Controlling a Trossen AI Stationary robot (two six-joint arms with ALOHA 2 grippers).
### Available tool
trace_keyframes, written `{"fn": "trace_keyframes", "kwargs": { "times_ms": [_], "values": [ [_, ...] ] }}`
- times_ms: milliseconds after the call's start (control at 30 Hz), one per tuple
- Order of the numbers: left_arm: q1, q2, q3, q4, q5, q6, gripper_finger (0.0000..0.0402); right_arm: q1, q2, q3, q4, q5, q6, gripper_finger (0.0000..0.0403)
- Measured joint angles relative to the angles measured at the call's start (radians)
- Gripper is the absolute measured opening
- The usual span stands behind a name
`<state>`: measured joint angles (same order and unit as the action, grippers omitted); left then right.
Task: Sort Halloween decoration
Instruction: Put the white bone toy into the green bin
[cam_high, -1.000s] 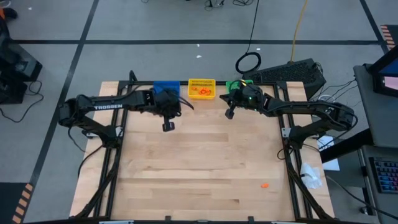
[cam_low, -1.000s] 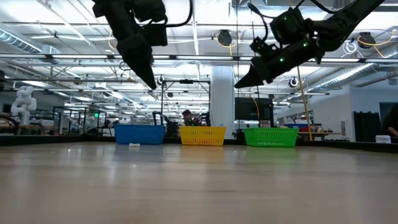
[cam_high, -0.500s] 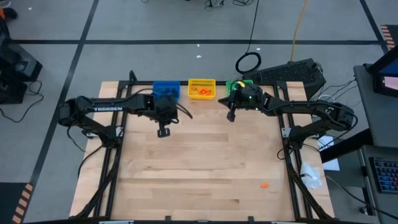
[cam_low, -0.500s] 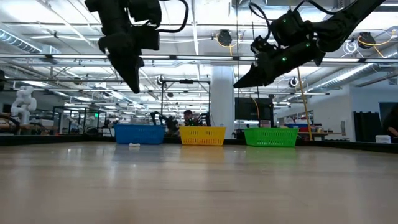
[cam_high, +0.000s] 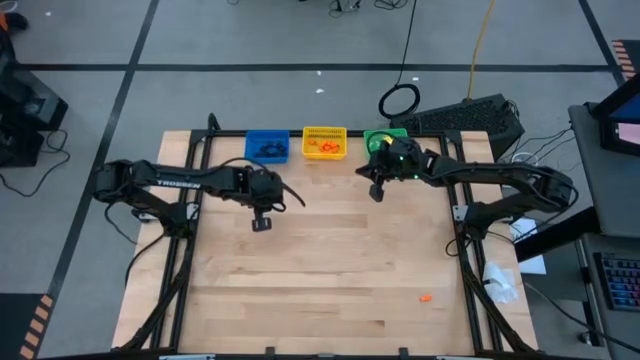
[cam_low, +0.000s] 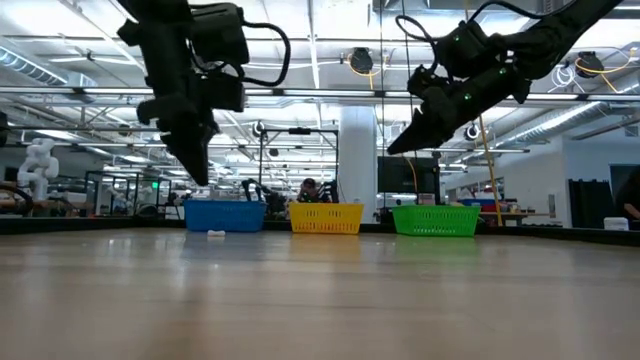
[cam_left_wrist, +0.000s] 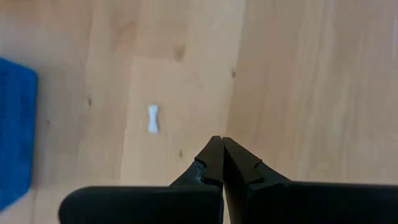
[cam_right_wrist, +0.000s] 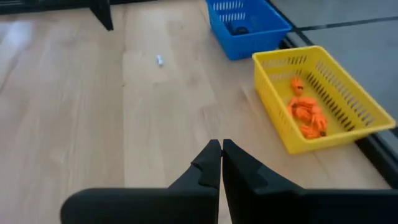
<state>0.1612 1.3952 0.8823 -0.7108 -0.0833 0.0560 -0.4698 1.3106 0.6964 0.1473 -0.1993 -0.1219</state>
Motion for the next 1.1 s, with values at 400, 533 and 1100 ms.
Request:
{"fn": "trace_keyframes", "kwargs": {
  "times_ms": [400, 533, 1100],
  "values": [
    [0.087, 0.127, -0.039, 0.179, -0.004, 0.035, 0.0102, -0.001, -0.054, 0.000, -0.066, 0.023, -0.020, 0.0000],
    [0.124, 0.181, -0.039, 0.177, -0.036, 0.106, 0.0130, -0.001, -0.053, 0.000, -0.069, 0.022, -0.022, 0.0000],
    [0.193, 0.283, -0.036, 0.219, 0.032, 0.169, 0.0054, -0.001, -0.053, 0.000, -0.069, 0.023, -0.029, 0.0000]
  ]
}}
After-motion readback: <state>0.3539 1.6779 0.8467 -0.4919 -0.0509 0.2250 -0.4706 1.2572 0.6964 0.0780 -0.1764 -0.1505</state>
